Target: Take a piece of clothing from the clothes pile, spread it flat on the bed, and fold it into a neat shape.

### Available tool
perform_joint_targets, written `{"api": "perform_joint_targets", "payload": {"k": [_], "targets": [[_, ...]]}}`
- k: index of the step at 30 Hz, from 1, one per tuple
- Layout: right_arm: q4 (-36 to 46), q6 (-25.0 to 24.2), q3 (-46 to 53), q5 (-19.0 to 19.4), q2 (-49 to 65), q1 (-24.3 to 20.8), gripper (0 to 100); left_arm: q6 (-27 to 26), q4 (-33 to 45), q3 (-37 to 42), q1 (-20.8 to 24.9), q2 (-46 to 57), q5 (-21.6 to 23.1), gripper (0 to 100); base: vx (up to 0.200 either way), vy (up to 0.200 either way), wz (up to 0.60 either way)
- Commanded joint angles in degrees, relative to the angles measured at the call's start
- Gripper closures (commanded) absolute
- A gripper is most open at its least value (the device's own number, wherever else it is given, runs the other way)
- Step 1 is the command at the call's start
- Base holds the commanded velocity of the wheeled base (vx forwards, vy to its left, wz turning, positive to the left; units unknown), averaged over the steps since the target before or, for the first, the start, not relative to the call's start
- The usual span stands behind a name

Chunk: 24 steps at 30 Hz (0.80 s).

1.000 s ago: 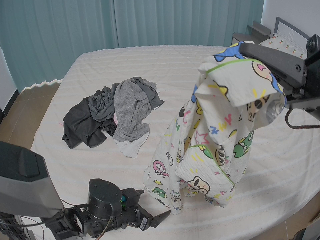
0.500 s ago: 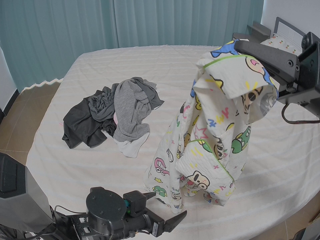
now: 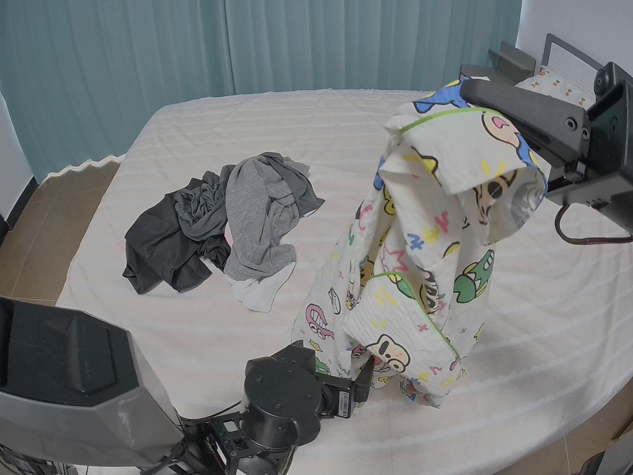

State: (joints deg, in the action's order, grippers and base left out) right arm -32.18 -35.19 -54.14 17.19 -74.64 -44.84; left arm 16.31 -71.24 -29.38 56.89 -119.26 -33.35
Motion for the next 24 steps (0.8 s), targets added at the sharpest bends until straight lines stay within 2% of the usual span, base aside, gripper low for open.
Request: {"api": "perform_joint_targets", "payload": {"k": [1, 9, 15, 18, 24], "targets": [[-0.1, 0.0, 0.1, 0.0, -0.2, 0.8, 100, -2.7, 0.6, 2.0, 0.7, -1.1, -3.7, 0, 0.0, 0.0, 0.0], [-0.1, 0.0, 0.0, 0.0, 0.3, 1.8, 100, -5.1, 4.7, 4.7, 0.0, -1.1, -7.4, 0, 0.0, 0.0, 0.0], [-0.1, 0.0, 0.1, 0.0, 0.4, 1.9, 100, -5.4, 5.1, 4.3, -1.0, -1.4, -7.4, 0, 0.0, 0.0, 0.0], [-0.1, 0.0, 0.3, 0.0, 0.4, 1.8, 100, -5.1, 5.1, 3.5, -2.2, -2.3, -6.5, 0, 0.0, 0.0, 0.0], [-0.1, 0.0, 0.3, 0.0, 0.5, 1.8, 100, -4.4, 4.6, 3.1, -2.8, -3.0, -2.0, 0, 0.0, 0.0, 0.0]]}}
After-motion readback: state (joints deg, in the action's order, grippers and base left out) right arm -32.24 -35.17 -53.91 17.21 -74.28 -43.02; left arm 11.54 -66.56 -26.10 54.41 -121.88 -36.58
